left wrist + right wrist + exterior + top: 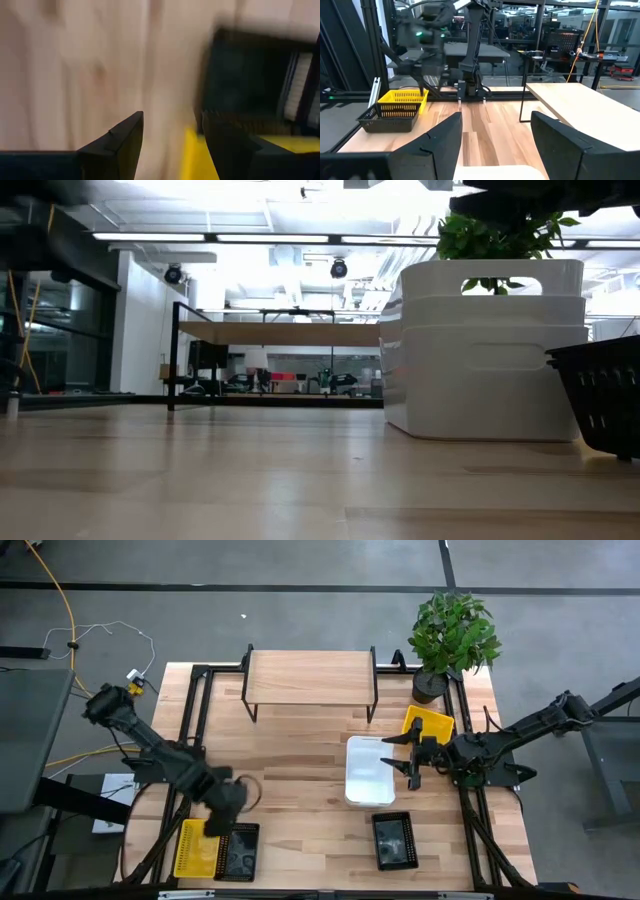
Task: Stack baskets on shelf by color
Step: Stack the bottom yellow bin on the yellow bins
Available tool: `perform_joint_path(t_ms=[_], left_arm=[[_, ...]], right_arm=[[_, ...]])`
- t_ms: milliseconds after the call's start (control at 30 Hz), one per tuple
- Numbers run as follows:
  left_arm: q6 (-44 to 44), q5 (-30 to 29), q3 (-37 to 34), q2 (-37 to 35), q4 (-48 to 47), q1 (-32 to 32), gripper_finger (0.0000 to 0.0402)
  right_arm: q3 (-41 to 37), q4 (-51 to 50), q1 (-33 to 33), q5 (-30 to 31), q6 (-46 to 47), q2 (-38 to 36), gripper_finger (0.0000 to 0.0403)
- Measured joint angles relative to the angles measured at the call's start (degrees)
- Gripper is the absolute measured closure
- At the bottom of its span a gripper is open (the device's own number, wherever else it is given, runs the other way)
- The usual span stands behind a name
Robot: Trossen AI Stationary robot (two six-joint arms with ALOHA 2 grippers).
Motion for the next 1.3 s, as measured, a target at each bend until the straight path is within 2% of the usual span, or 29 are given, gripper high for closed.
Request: perform_joint_path(t_ms=[100, 233, 467, 633, 867, 1100, 1300], left_arm=[[-6.8, 3.4, 0.1, 2.0, -2.0, -5.4, 0.0209], [-15.0, 4.0, 0.2, 3.2, -2.3, -11.9, 0.0209], [-22.2, -2.0, 0.2, 4.1, -2.3, -19.3, 0.0209], [-23.9, -4.7, -1.2, 4.1, -2.3, -20.9, 0.0209], [-24.6, -3.5, -5.8, 4.1, -2.3, -20.9, 0.0209], [-21.8, -4.0, -6.5, 4.1, -1.9, -20.9, 0.0210], [-20.7, -4.0, -6.5, 4.1, -1.7, -20.9, 0.0244]], right_arm=[[0.0, -0.3, 0.0, 0.0, 0.0, 0.0, 0.0179], [0.0, -0.7, 0.0, 0.0, 0.5, 0.0, 0.0179], [0.0, -3.4, 0.0, -0.2, 3.3, 0.0, 0.0179], [0.0, -4.5, 0.0, -0.3, 3.5, 0.0, 0.0179], [0.0, -4.5, 0.0, -0.3, 3.4, 0.0, 0.0179], [0.0, -4.6, 0.0, -0.5, 3.3, 0.0, 0.0179], [0.0, -5.0, 0.0, -0.5, 3.4, 0.0, 0.0179]])
